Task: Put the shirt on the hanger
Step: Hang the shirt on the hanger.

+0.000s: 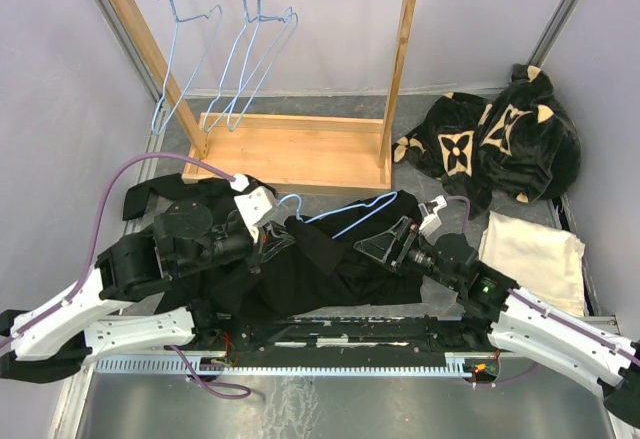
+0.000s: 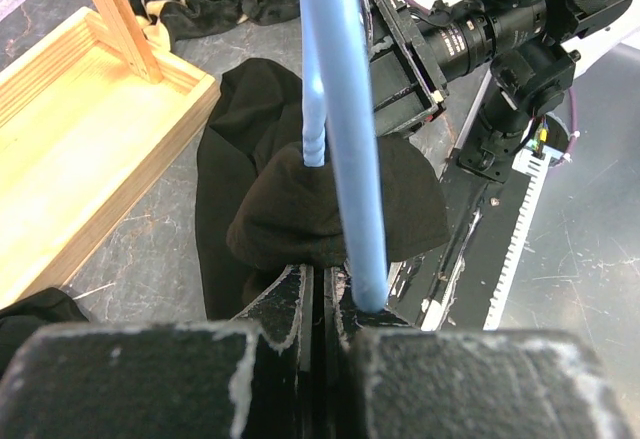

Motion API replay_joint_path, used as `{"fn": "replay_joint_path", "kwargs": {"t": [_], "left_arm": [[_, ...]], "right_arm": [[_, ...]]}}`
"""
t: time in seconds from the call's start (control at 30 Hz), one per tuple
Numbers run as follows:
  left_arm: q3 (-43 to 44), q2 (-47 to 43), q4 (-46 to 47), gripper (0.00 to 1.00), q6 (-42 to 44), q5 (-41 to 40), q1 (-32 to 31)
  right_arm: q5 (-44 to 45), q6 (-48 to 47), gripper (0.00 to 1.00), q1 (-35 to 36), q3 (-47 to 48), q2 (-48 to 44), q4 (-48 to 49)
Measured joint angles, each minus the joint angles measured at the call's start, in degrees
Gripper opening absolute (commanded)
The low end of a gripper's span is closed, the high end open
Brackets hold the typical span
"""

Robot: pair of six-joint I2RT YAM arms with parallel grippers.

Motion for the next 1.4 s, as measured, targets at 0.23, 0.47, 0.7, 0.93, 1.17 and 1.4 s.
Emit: {"fn": "replay_joint_path", "kwargs": {"t": [0.23,0.47,0.7,0.93,1.17,1.4], "left_arm": [[0.13,1.51,0.61,0.03,0.02,-0.22,0.00],[0.76,3.08,1.79,0.03,0.07,-0.98,0.00],[1.84,3.50,3.06,0.03,0.94,-4.11,0.00],[3.06,3.76,4.15,0.03,1.81,-5.42,0.00],[3.04,3.82,4.00,0.03,1.81,-5.62,0.00],[2.82,2.73,3.28,0.03,1.77,-5.42,0.00]], "right_arm": [[0.70,6.78,0.80,0.11,-0.94,-0.20,0.26],[1.73,11.47,0.80,0.44,-2.27,0.46,0.94],[1.90,12.02,0.80,1.14,-2.27,1.29,2.12],[3.34,12.87,0.54,1.14,-2.27,0.11,4.24],[4.50,12.96,0.07,1.14,-2.01,3.67,9.27],[8.76,8.26,0.00,1.20,1.88,3.43,4.44]]}}
